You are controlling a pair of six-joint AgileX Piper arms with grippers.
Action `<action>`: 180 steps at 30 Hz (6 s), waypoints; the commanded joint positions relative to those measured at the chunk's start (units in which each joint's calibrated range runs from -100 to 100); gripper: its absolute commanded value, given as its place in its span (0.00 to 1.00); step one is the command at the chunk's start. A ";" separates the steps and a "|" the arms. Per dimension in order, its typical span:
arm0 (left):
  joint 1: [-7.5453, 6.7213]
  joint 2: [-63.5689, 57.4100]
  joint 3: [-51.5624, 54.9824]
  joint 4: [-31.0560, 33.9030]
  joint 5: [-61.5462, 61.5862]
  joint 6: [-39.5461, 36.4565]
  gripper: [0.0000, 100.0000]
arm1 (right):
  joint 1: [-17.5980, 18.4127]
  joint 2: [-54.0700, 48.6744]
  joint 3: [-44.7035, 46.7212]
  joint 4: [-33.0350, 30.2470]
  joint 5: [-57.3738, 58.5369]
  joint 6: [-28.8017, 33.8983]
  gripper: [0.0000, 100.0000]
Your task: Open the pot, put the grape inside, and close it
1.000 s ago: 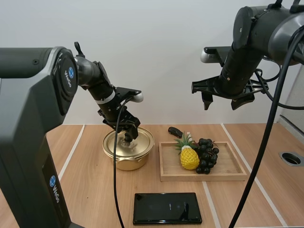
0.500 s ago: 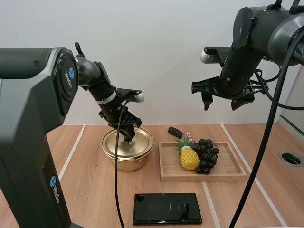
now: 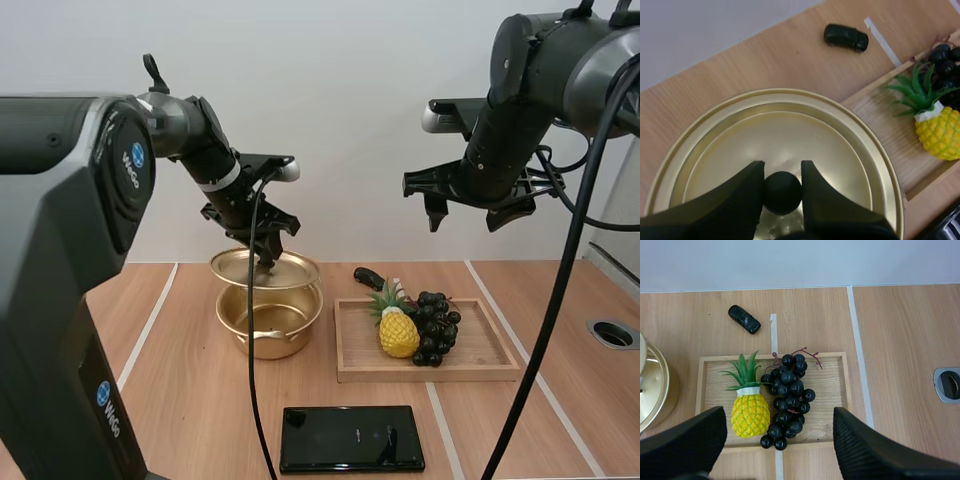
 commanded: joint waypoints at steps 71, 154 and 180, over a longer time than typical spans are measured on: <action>0.02 -39.40 -55.30 12.98 -17.04 -18.19 0.00 | -0.46 23.73 12.37 2.18 -29.27 -1.96 1.00; 0.02 -39.40 -55.30 12.98 -12.89 -18.19 0.00 | -3.99 1.38 -14.62 15.91 -19.15 -15.17 0.00; 0.02 -39.40 -55.30 13.07 -5.52 -16.27 0.00 | 17.79 15.84 -17.03 22.57 0.00 -38.20 0.00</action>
